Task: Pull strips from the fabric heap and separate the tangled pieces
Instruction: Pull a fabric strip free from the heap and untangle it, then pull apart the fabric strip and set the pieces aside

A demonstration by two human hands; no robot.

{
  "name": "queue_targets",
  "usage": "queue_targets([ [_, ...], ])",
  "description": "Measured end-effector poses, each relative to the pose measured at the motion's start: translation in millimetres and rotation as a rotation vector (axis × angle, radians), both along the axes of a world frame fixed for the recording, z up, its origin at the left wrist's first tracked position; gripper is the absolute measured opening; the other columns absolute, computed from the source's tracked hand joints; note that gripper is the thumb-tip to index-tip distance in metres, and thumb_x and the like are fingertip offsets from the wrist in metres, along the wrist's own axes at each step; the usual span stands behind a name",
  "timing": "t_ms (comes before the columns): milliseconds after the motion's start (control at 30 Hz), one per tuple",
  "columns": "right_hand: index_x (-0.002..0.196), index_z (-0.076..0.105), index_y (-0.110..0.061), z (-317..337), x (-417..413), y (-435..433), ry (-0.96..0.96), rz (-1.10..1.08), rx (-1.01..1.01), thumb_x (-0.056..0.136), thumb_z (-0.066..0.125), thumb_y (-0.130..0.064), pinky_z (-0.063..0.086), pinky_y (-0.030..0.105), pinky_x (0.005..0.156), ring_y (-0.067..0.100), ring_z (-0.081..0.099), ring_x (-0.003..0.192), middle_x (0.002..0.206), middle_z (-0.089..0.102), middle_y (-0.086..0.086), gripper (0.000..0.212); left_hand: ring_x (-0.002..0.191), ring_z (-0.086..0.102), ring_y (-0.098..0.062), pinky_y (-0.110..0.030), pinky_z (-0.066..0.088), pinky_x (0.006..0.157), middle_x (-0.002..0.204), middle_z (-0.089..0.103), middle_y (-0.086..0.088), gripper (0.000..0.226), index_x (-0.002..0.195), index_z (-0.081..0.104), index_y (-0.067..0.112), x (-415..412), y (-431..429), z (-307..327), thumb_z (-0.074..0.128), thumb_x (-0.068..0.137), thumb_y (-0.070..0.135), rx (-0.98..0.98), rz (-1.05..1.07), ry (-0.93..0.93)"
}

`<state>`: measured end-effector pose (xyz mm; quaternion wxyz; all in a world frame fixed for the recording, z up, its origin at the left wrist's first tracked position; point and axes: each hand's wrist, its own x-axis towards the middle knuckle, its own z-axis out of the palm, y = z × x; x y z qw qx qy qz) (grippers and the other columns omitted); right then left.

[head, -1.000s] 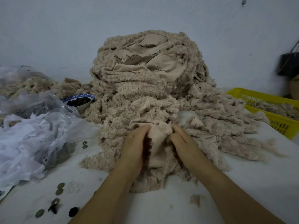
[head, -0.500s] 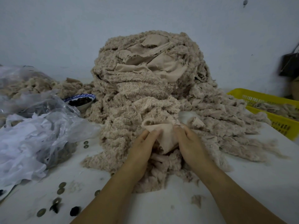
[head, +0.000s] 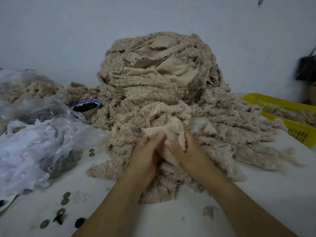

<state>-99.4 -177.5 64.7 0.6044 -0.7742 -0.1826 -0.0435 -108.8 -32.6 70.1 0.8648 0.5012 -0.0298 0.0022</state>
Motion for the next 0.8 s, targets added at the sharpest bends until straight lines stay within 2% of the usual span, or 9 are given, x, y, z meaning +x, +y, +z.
queue_targets([
  [67,0.102,0.056,-0.042,0,2,0,0.012,-0.052,0.069,0.092,0.063,-0.051,0.051,0.013,0.07,-0.001,0.066,0.096,0.104,0.068,-0.02,0.015,0.101,0.073,-0.029,-0.031,0.06,0.076,0.107,0.075,-0.017,0.024,0.099,0.073,0.01,-3,-4,-2,0.074,0.083,0.027,0.086,0.013,-0.002],
  [100,0.099,0.061,-0.037,2,2,-2,0.041,-0.1,0.1,0.095,0.06,-0.045,0.055,0.022,0.072,0.01,0.068,0.093,0.099,0.071,-0.009,0.009,0.093,0.075,-0.026,-0.029,0.059,0.068,0.101,0.076,-0.013,0.024,0.095,0.071,0.013,-4,-6,-1,0.075,0.079,0.03,0.121,0.018,0.001],
  [167,0.091,0.067,-0.024,4,6,-9,0.104,-0.183,0.178,0.1,0.052,-0.04,0.052,0.035,0.071,0.024,0.068,0.083,0.085,0.071,0.004,0.025,0.078,0.074,-0.022,-0.027,0.056,0.052,0.096,0.077,-0.011,0.024,0.094,0.07,0.017,-6,-6,-2,0.075,0.076,0.033,0.183,0.016,0.01],
  [300,0.097,0.075,-0.024,6,10,-15,0.245,-0.176,0.358,0.103,0.047,-0.036,0.052,0.04,0.098,0.018,0.07,0.101,0.103,0.076,0.002,0.031,0.072,0.072,-0.026,-0.029,0.051,0.045,0.1,0.074,-0.016,0.003,0.087,0.073,0.025,-7,-6,-4,0.073,0.089,0.028,0.228,-0.002,0.025],
  [367,0.095,0.075,-0.019,6,12,-15,0.285,-0.166,0.401,0.102,0.05,-0.033,0.051,0.044,0.1,0.023,0.069,0.106,0.103,0.076,0.005,0.03,0.067,0.07,-0.024,-0.029,0.05,0.044,0.098,0.074,-0.017,0.006,0.091,0.07,0.02,-6,-6,-4,0.071,0.091,0.027,0.232,0.0,0.038],
  [467,0.102,0.073,-0.028,5,11,-16,0.235,-0.083,0.399,0.096,0.058,-0.036,0.053,0.04,0.094,0.021,0.069,0.105,0.104,0.075,-0.001,0.017,0.057,0.065,-0.026,-0.029,0.046,0.045,0.093,0.071,-0.017,0.024,0.096,0.061,0.015,-7,-5,-3,0.074,0.085,0.032,0.262,-0.005,0.059],
  [600,0.1,0.071,-0.034,1,10,-15,0.196,-0.091,0.236,0.095,0.06,-0.046,0.055,0.04,0.091,0.016,0.07,0.099,0.102,0.075,-0.004,0.017,0.048,0.065,-0.023,-0.029,0.049,0.044,0.072,0.072,-0.009,0.011,0.096,0.061,0.018,-10,-7,-4,0.065,0.096,0.029,0.408,-0.058,0.03],
  [700,0.09,0.073,-0.031,3,13,-17,0.229,-0.231,0.354,0.097,0.052,-0.054,0.053,0.021,0.076,0.002,0.071,0.09,0.093,0.077,-0.012,0.031,0.049,0.068,-0.021,-0.029,0.052,0.043,0.072,0.075,-0.006,0.009,0.103,0.062,0.018,-10,-9,-6,0.061,0.098,0.026,0.472,-0.031,-0.018],
  [800,0.088,0.071,-0.033,3,16,-20,0.304,-0.248,0.482,0.096,0.052,-0.057,0.05,0.023,0.079,0.001,0.068,0.093,0.089,0.075,-0.017,0.032,0.045,0.064,-0.023,-0.028,0.049,0.041,0.075,0.075,-0.003,0.006,0.098,0.066,0.028,-8,-9,-4,0.065,0.093,0.03,0.367,-0.012,0.011],
])
